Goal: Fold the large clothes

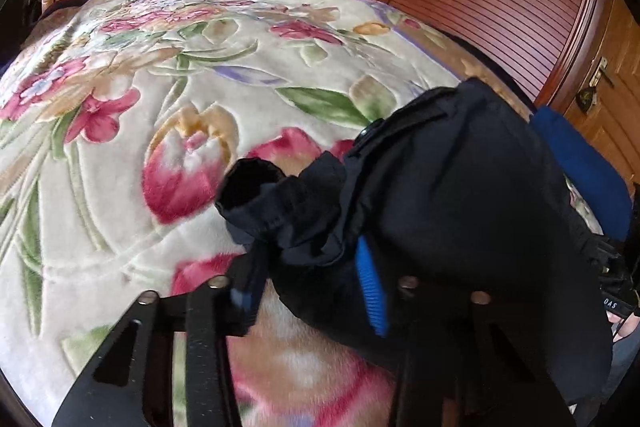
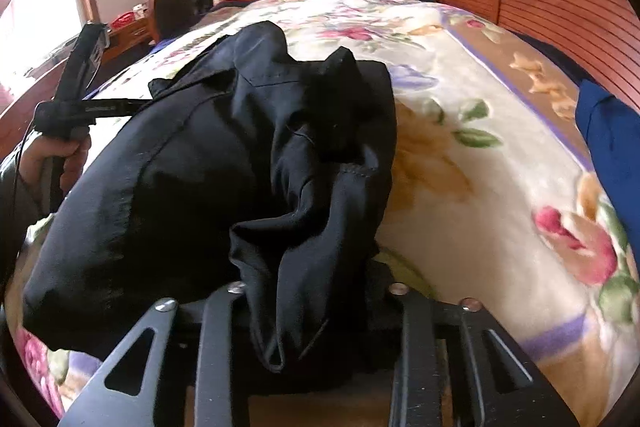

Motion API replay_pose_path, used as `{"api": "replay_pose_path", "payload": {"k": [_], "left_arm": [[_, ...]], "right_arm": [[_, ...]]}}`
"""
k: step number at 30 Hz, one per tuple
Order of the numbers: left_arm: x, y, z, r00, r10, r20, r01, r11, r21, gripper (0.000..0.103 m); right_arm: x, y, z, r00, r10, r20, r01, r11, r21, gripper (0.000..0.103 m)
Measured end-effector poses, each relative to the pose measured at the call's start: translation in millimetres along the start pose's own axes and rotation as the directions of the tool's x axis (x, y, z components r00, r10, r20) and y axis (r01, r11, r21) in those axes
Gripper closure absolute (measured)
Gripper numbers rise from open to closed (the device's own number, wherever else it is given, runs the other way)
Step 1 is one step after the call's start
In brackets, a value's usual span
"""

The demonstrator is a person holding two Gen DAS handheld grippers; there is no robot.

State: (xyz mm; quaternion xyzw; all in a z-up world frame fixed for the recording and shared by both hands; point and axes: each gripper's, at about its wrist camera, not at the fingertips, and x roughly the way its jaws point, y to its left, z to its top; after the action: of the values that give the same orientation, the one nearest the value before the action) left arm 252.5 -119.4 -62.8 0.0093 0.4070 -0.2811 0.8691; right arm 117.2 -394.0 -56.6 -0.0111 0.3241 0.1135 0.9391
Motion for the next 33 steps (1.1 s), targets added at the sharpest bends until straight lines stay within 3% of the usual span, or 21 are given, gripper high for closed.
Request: {"api": "replay_pose_path", "payload": {"k": [3,5,11,19,26,33], "left_arm": [[-16.2,-7.3,-2.2,0.999,0.029,0.015,-0.030,0.999,0.017,0.080],[-29.3,-15.2,-4.1,0.998,0.060,0.038,-0.061,0.998,0.036,0.083],[-75.4,-41.5,-1.9,0.985,0.107,0.136,-0.119,0.990,0.078,0.085],[-113.0,-83.7,12.2,0.967,0.112,0.227,-0.143,0.981,0.129,0.086],[-117.2,-153.6,53.4,0.961,0.034,0.273,-0.087,0.979,0.186,0.086],[-94.5,-275.0,109.1,0.949,-0.115,0.295,0.026,0.957,0.287,0.086]], "right_arm": [[-9.0,3.9,-3.1,0.999,-0.008,0.033,0.008,1.000,-0.007,0.081],[-15.2,5.4,-4.8,0.998,-0.010,0.055,0.010,1.000,-0.006,0.083],[-34.7,5.0,-8.0,0.993,-0.008,0.114,0.009,1.000,0.000,0.085],[-76.6,1.5,-6.2,0.982,-0.039,0.186,0.046,0.998,-0.037,0.086],[-146.6,-34.8,1.1,0.951,-0.126,0.282,0.143,0.989,-0.039,0.086],[-232.1,-111.0,-5.2,0.902,-0.290,0.319,0.295,0.955,0.034,0.086]]}}
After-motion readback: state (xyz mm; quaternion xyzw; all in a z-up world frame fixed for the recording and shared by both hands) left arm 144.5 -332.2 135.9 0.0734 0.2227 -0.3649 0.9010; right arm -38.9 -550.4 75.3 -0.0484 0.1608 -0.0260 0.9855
